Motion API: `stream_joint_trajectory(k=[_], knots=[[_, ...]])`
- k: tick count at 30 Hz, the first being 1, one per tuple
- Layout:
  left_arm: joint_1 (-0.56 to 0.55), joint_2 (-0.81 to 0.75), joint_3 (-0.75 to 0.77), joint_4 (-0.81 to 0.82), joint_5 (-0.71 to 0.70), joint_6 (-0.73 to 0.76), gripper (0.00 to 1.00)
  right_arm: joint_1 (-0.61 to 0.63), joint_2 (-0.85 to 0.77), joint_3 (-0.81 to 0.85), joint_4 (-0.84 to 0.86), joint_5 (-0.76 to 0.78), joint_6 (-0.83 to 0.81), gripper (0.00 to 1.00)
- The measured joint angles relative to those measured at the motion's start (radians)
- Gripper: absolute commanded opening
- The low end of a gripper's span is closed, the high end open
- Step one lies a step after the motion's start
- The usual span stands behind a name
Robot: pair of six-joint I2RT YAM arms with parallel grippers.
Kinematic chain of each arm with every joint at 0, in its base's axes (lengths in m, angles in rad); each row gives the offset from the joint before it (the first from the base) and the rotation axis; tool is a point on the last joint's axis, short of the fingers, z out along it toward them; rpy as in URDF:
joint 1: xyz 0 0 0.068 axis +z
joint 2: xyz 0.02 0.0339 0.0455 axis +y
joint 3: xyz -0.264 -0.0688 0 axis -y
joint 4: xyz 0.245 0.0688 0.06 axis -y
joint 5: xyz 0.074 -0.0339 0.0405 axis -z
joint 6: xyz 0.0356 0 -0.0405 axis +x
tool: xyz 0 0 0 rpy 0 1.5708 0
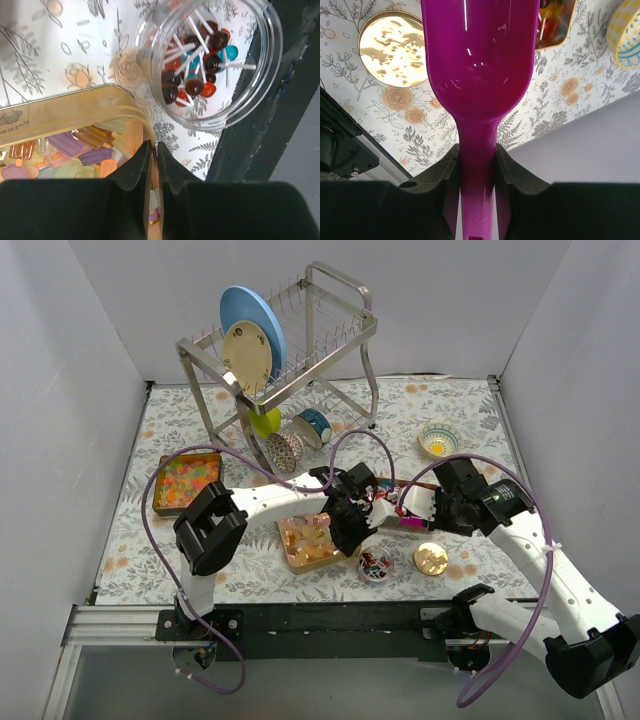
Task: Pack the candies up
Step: Move the storage box to the center of the board.
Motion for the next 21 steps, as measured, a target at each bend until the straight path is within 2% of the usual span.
stream_joint_trajectory(k=[5,14,18,21], knots=[[0.0,0.06,0.084,-0.01,0.0,0.048,0.0,-0.09,-0.003,-0.002,0.017,-0.006,-0.002,0.01],[0.0,0.228,0.334,-0.032,-0.006,0.122,0.0,-0.431,0.182,0.103,0.06,-0.08,-0.012,0.01],[0.0,0.314,0.465,-0.034,-0.008,0.185,0.0,-0.492,0.203,0.131,0.079,-0.101,-0.032,0.01],[0.0,0.34,0.504,-0.032,-0.005,0.205,0.0,-0.518,0.203,0.132,0.083,-0.121,-0.054,0.01]])
